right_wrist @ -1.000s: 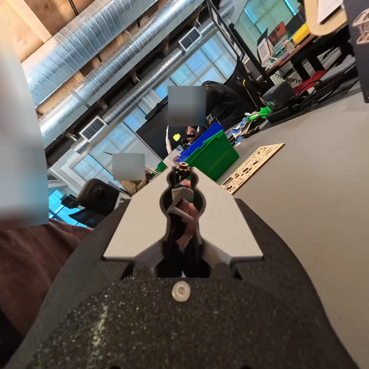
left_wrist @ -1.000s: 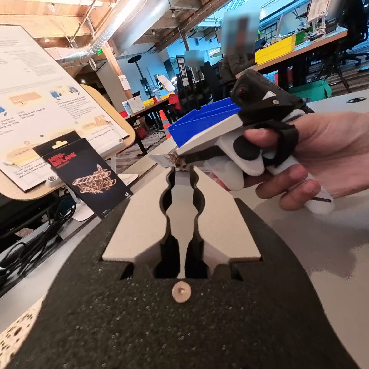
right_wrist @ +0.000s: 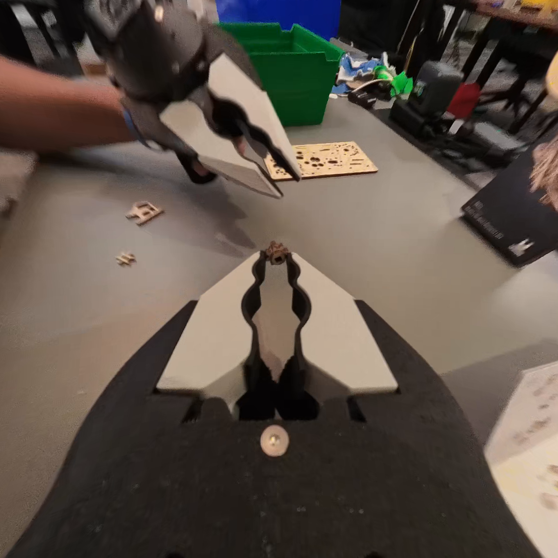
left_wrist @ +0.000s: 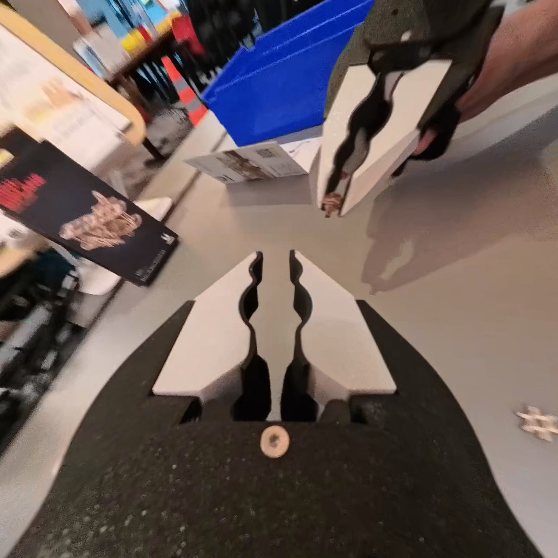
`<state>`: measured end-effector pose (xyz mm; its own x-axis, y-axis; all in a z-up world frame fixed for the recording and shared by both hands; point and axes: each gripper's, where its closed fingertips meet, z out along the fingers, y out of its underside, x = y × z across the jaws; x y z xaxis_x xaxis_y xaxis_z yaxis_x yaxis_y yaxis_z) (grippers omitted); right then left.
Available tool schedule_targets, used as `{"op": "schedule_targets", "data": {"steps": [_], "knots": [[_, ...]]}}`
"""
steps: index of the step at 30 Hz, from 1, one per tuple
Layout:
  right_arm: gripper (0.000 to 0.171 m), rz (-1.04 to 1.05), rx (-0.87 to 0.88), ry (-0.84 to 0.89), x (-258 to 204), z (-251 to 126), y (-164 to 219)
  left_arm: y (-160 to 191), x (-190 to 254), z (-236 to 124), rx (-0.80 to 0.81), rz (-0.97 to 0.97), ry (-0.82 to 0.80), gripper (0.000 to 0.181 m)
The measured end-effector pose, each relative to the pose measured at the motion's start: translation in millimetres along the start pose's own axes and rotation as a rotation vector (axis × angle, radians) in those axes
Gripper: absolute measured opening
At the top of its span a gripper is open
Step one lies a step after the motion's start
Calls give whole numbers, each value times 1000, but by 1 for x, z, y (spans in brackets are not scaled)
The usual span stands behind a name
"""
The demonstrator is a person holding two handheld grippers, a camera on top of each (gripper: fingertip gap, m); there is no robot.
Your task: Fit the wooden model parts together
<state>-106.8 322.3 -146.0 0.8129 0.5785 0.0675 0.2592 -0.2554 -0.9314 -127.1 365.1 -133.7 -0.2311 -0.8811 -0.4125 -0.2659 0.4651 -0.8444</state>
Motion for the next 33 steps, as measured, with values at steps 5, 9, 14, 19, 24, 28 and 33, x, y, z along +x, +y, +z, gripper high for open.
{"op": "schedule_targets", "data": {"steps": [5, 9, 14, 19, 24, 28, 33], "knots": [[13, -264, 70, 88, -11, 5, -18, -15, 28, -15, -76, -382, 187, 14], [13, -345, 229, 66, -40, -9, -44, -45, 48, -27, 25, -707, 410, 16], [13, -433, 259, 71, -56, -21, -51, -64, 66, -36, 91, -835, 572, 15], [13, -481, 270, 67, -65, -22, -55, -71, 71, -38, 80, -843, 582, 3], [13, -460, 300, 46, -67, -24, -58, -76, 73, -42, 80, -822, 576, 2], [16, -315, 330, -42, -72, -26, -60, -79, 75, -46, 100, -769, 593, 2], [23, -40, 360, -253, -73, -34, -60, -88, 70, -50, 152, -610, 556, 2]]}}
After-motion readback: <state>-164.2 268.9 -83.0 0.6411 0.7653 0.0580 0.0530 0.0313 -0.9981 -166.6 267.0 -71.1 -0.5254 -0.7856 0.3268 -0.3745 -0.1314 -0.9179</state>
